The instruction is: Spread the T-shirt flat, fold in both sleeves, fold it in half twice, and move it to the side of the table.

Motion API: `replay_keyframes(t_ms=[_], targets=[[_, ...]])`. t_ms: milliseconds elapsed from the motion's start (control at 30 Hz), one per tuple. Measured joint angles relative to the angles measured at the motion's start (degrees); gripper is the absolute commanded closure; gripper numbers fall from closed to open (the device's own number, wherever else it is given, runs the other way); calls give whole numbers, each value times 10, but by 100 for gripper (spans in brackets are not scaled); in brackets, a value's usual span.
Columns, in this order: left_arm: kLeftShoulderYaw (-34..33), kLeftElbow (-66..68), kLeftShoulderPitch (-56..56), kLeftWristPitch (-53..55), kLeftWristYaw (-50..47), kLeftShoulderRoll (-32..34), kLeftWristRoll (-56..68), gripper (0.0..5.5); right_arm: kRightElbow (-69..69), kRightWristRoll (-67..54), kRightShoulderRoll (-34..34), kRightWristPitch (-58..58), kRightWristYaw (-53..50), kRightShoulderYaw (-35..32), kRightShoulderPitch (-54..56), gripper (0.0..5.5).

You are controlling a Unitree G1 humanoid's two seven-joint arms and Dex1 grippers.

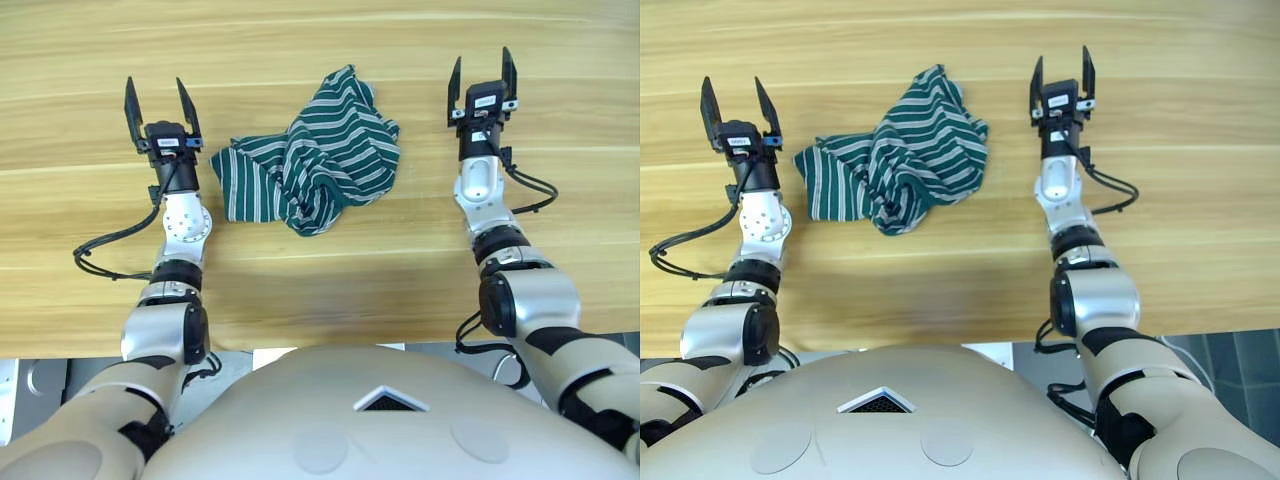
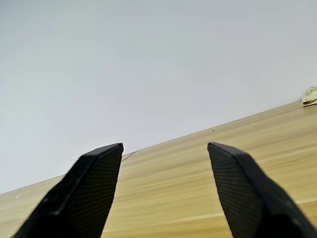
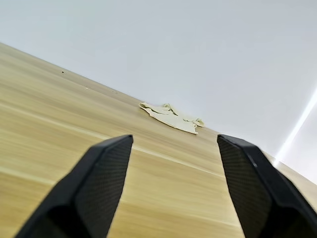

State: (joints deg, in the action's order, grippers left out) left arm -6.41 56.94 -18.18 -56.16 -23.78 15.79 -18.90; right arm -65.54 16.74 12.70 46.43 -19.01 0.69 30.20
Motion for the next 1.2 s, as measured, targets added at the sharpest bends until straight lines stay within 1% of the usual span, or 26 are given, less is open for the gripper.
replay_keyframes(t_ms=[200,567,633,967,1100,1200], targets=[[14,1,0,-1,-21,6,-10,233,-1,3,0,2,-8,6,0,234],[20,2,0,-1,-26,7,-10,233,-1,3,1,3,-10,10,0,234],[21,2,0,-1,-26,7,-10,262,-1,3,1,3,-10,10,0,235],[23,6,-1,-1,-24,7,7,262,-1,3,1,4,-10,11,0,235],[25,6,-1,-1,-9,7,17,202,-1,3,1,4,-10,11,0,235],[24,6,-1,-1,-7,7,26,199,-1,3,1,4,-10,11,0,235]])
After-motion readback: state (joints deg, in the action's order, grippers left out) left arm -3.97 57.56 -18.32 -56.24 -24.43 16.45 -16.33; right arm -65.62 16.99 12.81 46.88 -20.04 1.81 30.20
